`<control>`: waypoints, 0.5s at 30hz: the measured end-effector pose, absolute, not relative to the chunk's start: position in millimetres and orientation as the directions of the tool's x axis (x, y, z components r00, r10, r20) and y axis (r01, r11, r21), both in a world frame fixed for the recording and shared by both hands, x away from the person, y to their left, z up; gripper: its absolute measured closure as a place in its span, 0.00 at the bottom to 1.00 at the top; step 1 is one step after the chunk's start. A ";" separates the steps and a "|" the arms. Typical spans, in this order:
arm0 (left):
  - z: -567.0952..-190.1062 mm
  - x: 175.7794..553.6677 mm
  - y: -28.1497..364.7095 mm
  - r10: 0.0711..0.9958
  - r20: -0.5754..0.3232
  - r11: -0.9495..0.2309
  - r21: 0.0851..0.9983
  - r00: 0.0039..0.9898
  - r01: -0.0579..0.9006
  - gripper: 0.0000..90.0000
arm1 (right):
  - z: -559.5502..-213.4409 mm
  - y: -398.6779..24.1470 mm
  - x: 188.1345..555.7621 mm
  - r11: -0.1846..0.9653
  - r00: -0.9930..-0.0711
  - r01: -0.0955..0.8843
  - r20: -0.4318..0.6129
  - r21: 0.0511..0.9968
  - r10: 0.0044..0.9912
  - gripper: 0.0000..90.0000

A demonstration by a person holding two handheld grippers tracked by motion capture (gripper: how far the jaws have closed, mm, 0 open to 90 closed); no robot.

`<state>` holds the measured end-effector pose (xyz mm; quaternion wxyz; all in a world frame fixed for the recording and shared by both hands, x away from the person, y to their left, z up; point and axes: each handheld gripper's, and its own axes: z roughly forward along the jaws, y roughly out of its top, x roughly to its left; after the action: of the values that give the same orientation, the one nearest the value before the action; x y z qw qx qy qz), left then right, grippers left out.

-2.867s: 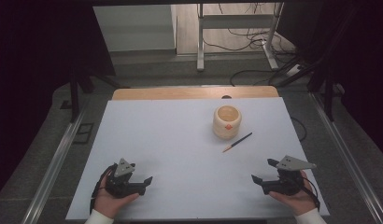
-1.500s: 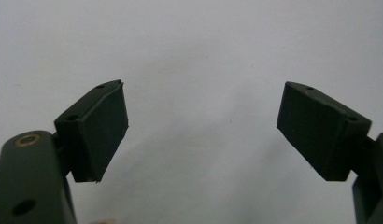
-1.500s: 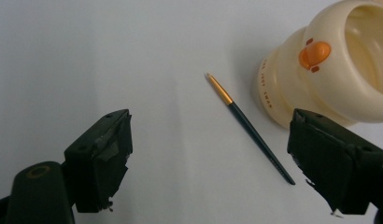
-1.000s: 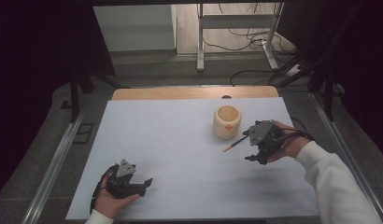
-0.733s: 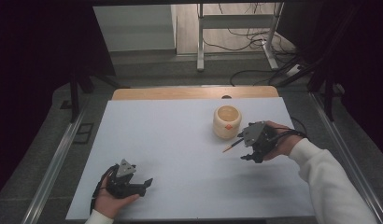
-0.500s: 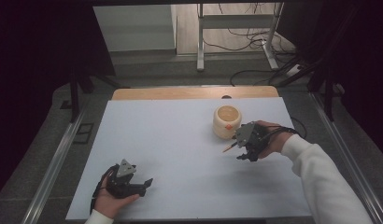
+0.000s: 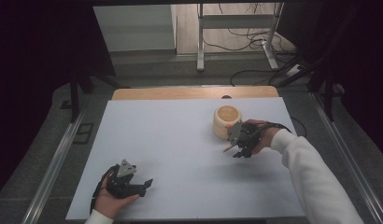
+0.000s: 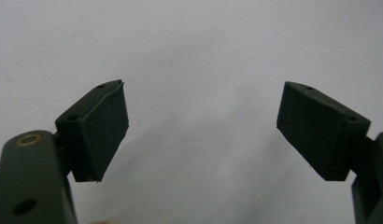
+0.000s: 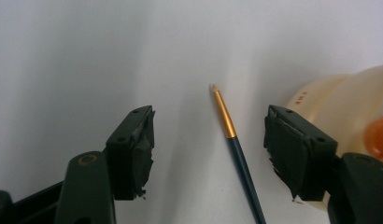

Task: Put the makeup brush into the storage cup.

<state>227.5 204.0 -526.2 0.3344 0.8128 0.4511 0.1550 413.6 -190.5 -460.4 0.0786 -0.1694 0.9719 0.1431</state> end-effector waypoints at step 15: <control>-526.9 227.6 203.7 0.835 -0.052 -0.372 0.680 0.547 0.632 0.19 | -469.1 -178.5 426.1 0.897 -0.926 -0.369 -0.180 0.243 -0.333 0.41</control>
<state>227.6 203.7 -526.9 0.3332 0.8140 0.4505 0.1527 426.1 -178.5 -469.1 0.0669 -0.1807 0.9716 0.1377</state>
